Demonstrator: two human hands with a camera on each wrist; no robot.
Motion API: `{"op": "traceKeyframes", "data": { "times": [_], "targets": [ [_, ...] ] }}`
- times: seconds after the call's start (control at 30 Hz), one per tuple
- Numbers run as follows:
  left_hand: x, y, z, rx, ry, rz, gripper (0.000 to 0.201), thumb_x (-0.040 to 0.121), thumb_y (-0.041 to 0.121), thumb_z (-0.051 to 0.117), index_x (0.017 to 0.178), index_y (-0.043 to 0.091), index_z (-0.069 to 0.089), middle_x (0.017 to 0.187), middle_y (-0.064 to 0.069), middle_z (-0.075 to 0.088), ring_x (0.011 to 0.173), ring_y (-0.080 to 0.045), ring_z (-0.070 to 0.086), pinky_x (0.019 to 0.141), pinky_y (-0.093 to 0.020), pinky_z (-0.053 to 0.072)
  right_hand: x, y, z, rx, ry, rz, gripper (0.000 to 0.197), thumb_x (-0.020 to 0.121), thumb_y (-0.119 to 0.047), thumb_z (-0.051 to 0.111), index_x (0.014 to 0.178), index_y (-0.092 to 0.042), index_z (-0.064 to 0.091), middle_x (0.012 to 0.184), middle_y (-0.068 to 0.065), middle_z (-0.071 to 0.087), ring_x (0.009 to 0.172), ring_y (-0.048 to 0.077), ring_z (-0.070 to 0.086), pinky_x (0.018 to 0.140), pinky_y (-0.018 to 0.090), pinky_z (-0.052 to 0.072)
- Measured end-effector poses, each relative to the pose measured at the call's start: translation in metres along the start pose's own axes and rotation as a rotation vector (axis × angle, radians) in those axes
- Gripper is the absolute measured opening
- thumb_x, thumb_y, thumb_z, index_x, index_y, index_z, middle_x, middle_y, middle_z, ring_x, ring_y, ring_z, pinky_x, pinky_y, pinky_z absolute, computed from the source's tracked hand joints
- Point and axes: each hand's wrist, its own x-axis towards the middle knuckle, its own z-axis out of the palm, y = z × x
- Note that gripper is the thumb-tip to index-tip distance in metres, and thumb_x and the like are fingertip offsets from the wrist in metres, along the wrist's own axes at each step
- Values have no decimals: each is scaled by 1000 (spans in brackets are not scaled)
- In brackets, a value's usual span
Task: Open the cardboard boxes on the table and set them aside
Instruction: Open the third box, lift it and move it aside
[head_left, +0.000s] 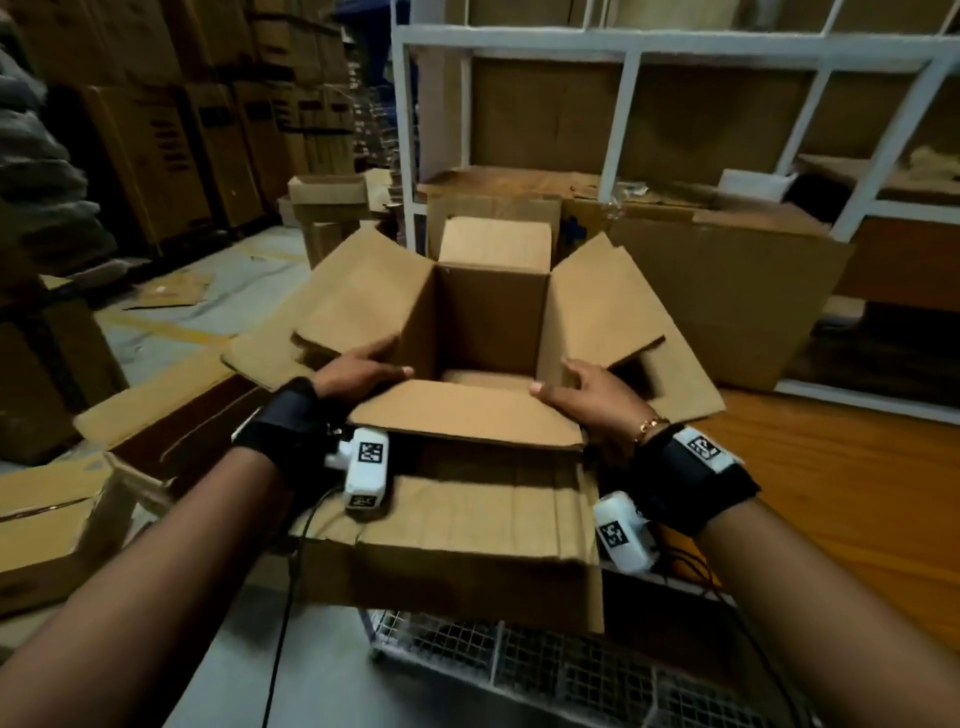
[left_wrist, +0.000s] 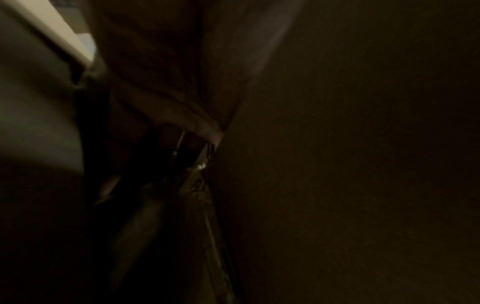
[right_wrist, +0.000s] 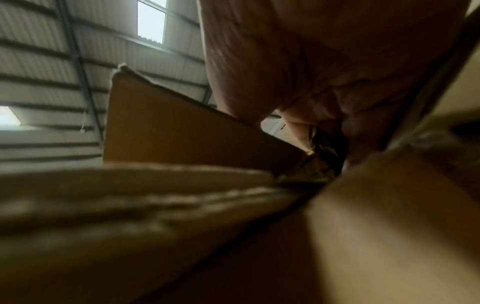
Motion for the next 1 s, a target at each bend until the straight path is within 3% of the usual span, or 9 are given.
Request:
{"op": "traceKeyframes", "data": {
  "times": [0.07, 0.2, 0.37, 0.5, 0.57, 0.63, 0.77, 0.87, 1.0],
  "targets": [
    [-4, 5, 2, 8, -14, 1, 57, 95, 0, 53, 148, 7, 32, 123, 2, 44, 60, 16, 58, 53, 4, 39, 1, -2, 0, 10, 9, 10, 83, 86, -56, 62, 152, -17, 31, 156, 6, 36, 140, 24, 37, 109, 32, 33],
    [-6, 3, -1, 52, -39, -11, 58, 96, 2, 53, 149, 11, 30, 123, 3, 44, 63, 12, 59, 54, 1, 42, 2, 0, -1, 28, -20, 30, 90, 84, -57, 65, 154, -20, 24, 159, 5, 30, 139, 25, 39, 107, 36, 40],
    [-14, 17, -19, 291, -53, -176, 65, 91, 35, 62, 148, 16, 37, 148, -7, 43, 130, -24, 46, 104, -27, 36, -19, -10, -29, 8, -168, 45, 82, 87, -50, 65, 152, -18, 27, 144, 7, 49, 101, 16, 64, 73, 30, 55],
    [-15, 49, -28, 711, 109, -213, 53, 86, 58, 58, 116, 15, 64, 98, -6, 67, 92, -23, 62, 80, -37, 52, -24, -29, -56, -253, 31, -85, 54, 84, -61, 60, 123, -24, 60, 100, -1, 73, 86, 16, 69, 83, 41, 57],
    [-7, 62, -26, 821, 147, -130, 52, 87, 59, 56, 117, 18, 64, 96, -2, 67, 92, -20, 60, 79, -35, 47, -19, -42, -60, -376, 116, -155, 58, 83, -68, 56, 123, -27, 60, 117, 0, 67, 103, 19, 62, 89, 41, 52],
    [0, 67, -19, 857, 22, -126, 61, 83, 64, 57, 130, 25, 57, 123, -1, 61, 114, -23, 54, 92, -40, 44, -13, -52, -57, -411, 76, -152, 72, 82, -73, 52, 136, -26, 51, 136, 2, 56, 119, 23, 54, 89, 36, 45],
    [17, 35, -5, 941, -208, -295, 104, 55, 90, 57, 146, 45, 33, 161, 1, 15, 146, -31, 14, 112, -50, 25, 5, -41, -30, -557, -162, 75, 108, 66, -92, 44, 153, -31, 25, 161, 8, 22, 143, 34, 28, 110, 46, 31],
    [41, 3, -7, 980, -202, -326, 132, 25, 105, 45, 145, 56, 20, 162, 8, -14, 148, -28, -14, 118, -55, 1, 10, -17, -11, -633, -175, 131, 122, 54, -103, 26, 155, -34, 18, 165, 7, -8, 149, 38, -8, 118, 58, 1],
    [40, -2, -7, 940, -204, -315, 137, 22, 104, 48, 146, 55, 17, 160, 10, -19, 147, -28, -19, 118, -56, -1, 8, -10, -4, -616, -142, 91, 121, 54, -103, 22, 155, -36, 15, 164, 6, -13, 149, 36, -14, 117, 56, -5]
  ]
}}
